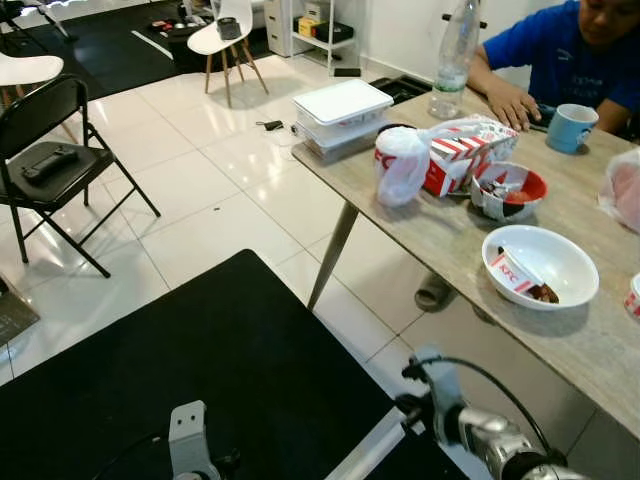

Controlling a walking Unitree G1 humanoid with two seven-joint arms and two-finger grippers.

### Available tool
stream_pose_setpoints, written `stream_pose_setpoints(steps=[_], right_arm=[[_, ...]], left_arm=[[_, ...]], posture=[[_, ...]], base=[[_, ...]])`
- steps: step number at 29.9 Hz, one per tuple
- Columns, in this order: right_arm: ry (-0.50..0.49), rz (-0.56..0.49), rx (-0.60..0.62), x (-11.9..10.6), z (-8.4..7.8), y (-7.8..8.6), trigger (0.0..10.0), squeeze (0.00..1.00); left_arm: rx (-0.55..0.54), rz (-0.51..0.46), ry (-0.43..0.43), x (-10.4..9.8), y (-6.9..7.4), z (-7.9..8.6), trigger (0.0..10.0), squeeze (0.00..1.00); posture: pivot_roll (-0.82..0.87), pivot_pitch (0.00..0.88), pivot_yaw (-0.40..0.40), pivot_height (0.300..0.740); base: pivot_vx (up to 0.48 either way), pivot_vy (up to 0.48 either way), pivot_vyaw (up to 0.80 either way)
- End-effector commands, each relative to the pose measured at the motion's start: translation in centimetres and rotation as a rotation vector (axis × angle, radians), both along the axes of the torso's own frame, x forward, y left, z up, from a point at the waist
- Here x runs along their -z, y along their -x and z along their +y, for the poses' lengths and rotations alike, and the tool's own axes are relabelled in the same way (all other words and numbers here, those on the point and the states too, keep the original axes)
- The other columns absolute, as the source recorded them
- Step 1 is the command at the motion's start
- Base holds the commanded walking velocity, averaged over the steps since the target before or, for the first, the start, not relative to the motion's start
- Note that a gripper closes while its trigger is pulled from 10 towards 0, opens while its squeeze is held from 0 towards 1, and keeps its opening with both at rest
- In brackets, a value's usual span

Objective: Restocking fridge

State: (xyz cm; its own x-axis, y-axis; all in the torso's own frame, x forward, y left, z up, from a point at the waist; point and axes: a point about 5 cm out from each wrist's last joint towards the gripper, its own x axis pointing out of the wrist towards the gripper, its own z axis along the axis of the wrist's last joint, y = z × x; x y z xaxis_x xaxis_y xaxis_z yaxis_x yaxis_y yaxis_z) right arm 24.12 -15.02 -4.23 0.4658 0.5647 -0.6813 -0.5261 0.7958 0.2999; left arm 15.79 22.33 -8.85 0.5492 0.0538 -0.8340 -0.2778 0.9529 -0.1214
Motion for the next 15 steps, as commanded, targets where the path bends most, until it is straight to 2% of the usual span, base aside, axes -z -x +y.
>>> stream_pose_setpoints(steps=[1, 2, 3, 4, 5, 6, 7, 8, 9, 10, 12, 15], right_arm=[[-0.115, -0.015, -0.094, -1.0, 1.0, -0.7, 10.0, 0.0], [-0.115, -0.015, -0.094, -1.0, 1.0, -0.7, 10.0, 0.0], [-0.179, -0.029, -0.152, -1.8, 1.6, -1.2, 10.0, 0.0], [-0.179, -0.029, -0.152, -1.8, 1.6, -1.2, 10.0, 0.0], [-0.262, -0.041, -0.223, -2.8, 2.3, -1.8, 10.0, 0.12], [-0.354, -0.063, -0.294, -4.0, 3.0, -2.4, 10.0, 0.58], [-0.354, -0.063, -0.294, -4.0, 3.0, -2.4, 10.0, 0.58], [-0.434, -0.09, -0.344, -5.1, 3.5, -3.0, 10.0, 0.94], [-0.434, -0.09, -0.344, -5.1, 3.5, -3.0, 10.0, 0.94], [-0.516, -0.13, -0.382, -6.5, 4.0, -3.7, 10.0, 1.0], [-0.643, -0.219, -0.435, -9.1, 4.5, -5.1, 10.0, 1.0], [-0.691, -0.258, -0.458, -10.2, 4.7, -5.6, 10.0, 1.0]], left_arm=[[0.003, 0.013, 0.007, 0.2, 0.3, -0.2, 10.0, 0.0], [0.003, 0.013, 0.007, 0.2, 0.3, -0.2, 10.0, 0.0], [0.003, 0.014, 0.007, 0.2, 0.3, -0.2, 10.0, 0.0], [0.003, 0.014, 0.007, 0.2, 0.3, -0.2, 10.0, 0.0], [0.004, 0.016, 0.006, 0.2, 0.4, -0.2, 10.0, 0.0], [0.005, 0.018, 0.005, 0.2, 0.5, -0.2, 10.0, 0.0], [0.005, 0.018, 0.005, 0.2, 0.5, -0.2, 10.0, 0.0], [0.006, 0.02, 0.005, 0.3, 0.5, -0.2, 10.0, 0.0], [0.006, 0.02, 0.005, 0.3, 0.5, -0.2, 10.0, 0.0], [0.007, 0.022, 0.004, 0.3, 0.6, -0.2, 10.0, 0.0], [0.011, 0.021, 0.005, 0.3, 0.6, -0.2, 10.0, 0.0], [0.014, 0.021, 0.003, 0.3, 0.6, -0.2, 10.0, 0.0]], posture=[[0.01, 0.0, 0.017, 0.74], [0.01, 0.0, 0.017, 0.74], [0.01, 0.0, 0.017, 0.74], [0.01, 0.0, 0.017, 0.74], [0.01, 0.0, 0.019, 0.74], [0.01, 0.0, 0.019, 0.74], [0.01, 0.0, 0.019, 0.74], [0.01, 0.0, 0.025, 0.74], [0.01, 0.0, 0.025, 0.74], [0.01, 0.0, 0.025, 0.74], [0.01, 0.0, 0.022, 0.74], [0.01, 0.0, 0.027, 0.74]], base=[[0.0, 0.0, 0.0], [0.0, 0.0, 0.0], [0.0, 0.0, 0.0], [0.0, 0.0, 0.0], [0.0, 0.0, 0.0], [0.0, 0.0, 0.0], [0.0, 0.0, 0.0], [0.0, 0.0, 0.0], [0.0, 0.0, 0.0], [0.0, 0.0, 0.0], [0.0, 0.0, 0.0], [0.0, 0.0, 0.0]])
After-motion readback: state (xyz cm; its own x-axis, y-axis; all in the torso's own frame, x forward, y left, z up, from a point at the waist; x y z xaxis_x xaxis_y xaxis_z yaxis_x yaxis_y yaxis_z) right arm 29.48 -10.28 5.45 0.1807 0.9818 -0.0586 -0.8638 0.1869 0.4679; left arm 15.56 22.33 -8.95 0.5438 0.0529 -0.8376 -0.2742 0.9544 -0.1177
